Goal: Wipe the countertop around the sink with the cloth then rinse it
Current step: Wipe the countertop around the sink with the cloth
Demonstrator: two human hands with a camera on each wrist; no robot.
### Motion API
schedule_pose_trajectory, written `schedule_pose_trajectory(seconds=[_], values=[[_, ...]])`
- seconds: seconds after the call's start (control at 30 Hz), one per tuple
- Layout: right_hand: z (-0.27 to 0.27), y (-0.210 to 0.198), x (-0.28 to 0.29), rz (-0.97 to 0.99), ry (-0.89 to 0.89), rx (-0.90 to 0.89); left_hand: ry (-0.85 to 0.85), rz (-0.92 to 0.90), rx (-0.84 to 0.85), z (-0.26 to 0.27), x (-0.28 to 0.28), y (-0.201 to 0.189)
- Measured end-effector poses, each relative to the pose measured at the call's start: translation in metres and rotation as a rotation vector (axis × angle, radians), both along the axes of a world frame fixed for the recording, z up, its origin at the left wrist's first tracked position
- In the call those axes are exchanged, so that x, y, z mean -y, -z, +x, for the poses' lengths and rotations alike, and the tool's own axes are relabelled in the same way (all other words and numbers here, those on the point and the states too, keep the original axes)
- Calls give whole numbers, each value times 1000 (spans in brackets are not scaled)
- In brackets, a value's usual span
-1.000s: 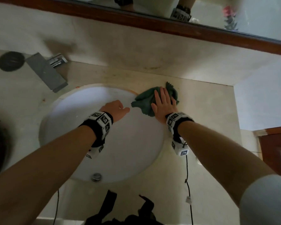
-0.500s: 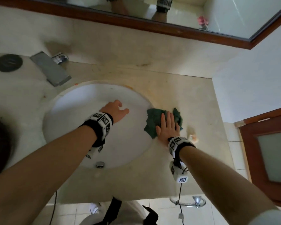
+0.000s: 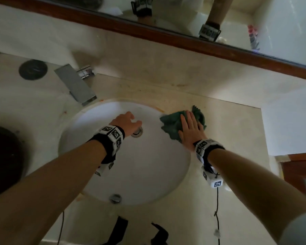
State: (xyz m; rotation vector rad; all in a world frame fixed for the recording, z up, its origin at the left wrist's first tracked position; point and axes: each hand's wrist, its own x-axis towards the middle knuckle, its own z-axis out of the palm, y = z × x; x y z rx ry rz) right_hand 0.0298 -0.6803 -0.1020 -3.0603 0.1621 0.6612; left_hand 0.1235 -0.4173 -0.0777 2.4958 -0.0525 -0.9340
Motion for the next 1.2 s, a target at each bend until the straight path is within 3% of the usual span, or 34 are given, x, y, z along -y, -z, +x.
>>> schedule_pose_trajectory(seconds=[0.23, 0.4, 0.63, 0.97, 1.1, 1.2], values=[[94, 3, -30, 53, -233, 39, -100, 26, 1, 21, -4, 8], [117, 3, -44, 66, -326, 56, -132, 51, 7, 22, -10, 8], [94, 4, -38, 61, -218, 78, -110, 54, 53, 16, 3, 1], [-12, 2, 0, 27, 151, -20, 16, 22, 95, -5, 14, -11], [-13, 1, -4, 23, 205, 1, 19, 9, 106, -5, 8, -7], [1, 2, -4, 21, 145, 16, 8, 9, 123, -3, 3, -2]])
